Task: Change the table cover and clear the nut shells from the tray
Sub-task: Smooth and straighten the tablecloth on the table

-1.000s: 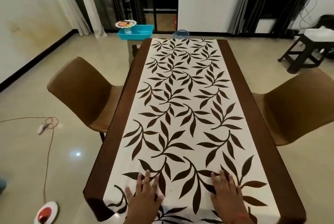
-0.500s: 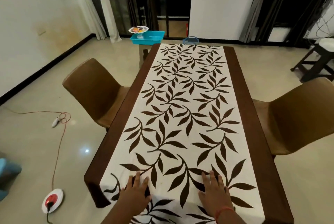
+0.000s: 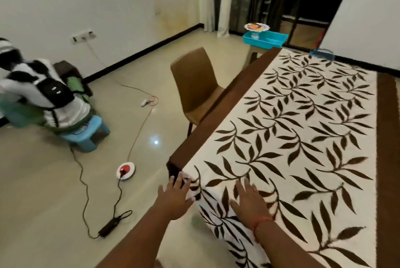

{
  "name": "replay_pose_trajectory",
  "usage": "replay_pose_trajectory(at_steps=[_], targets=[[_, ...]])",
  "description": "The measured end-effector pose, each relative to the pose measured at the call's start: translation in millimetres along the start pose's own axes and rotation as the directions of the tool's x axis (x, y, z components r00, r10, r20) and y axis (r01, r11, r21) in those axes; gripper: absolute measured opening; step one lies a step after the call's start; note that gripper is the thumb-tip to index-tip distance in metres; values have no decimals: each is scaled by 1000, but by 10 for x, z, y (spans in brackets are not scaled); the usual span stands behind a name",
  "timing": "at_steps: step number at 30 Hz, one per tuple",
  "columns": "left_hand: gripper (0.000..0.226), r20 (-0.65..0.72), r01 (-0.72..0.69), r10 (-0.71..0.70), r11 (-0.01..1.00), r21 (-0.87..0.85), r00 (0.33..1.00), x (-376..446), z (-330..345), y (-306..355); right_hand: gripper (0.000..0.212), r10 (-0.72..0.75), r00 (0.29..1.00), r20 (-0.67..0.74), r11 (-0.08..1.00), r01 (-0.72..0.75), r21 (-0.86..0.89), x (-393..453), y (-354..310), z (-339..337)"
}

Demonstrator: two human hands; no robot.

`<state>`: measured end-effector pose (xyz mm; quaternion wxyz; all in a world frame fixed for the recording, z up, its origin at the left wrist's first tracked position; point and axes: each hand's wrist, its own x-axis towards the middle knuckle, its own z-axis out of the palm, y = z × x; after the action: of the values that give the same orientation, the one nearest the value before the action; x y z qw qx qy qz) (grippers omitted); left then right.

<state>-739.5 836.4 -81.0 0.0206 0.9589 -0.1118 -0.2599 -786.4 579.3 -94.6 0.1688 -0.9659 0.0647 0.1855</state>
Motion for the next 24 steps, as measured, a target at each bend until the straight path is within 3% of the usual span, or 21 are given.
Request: replay_pose_trajectory(at_steps=[5, 16, 20, 24], targets=[[73, -54, 79, -85, 992, -102, 995, 129, -125, -1008, 73, -100, 995, 2, 992, 99, -79, 529, -921, 39], [77, -49, 297, -305, 947, -125, 951, 155, -590, -3908, 76, -331, 931, 156, 936, 345, -74, 1699, -4042, 517], [76, -94, 282, -293, 953, -112, 952, 544, -873, -4366, 75, -362, 916, 170, 914, 385, -127, 2174, -4555, 502], [78, -149, 244, -257, 965, -97, 955, 1277, -1170, -4598, 80, -311, 938, 154, 927, 335, -168, 2974, -4725, 367]])
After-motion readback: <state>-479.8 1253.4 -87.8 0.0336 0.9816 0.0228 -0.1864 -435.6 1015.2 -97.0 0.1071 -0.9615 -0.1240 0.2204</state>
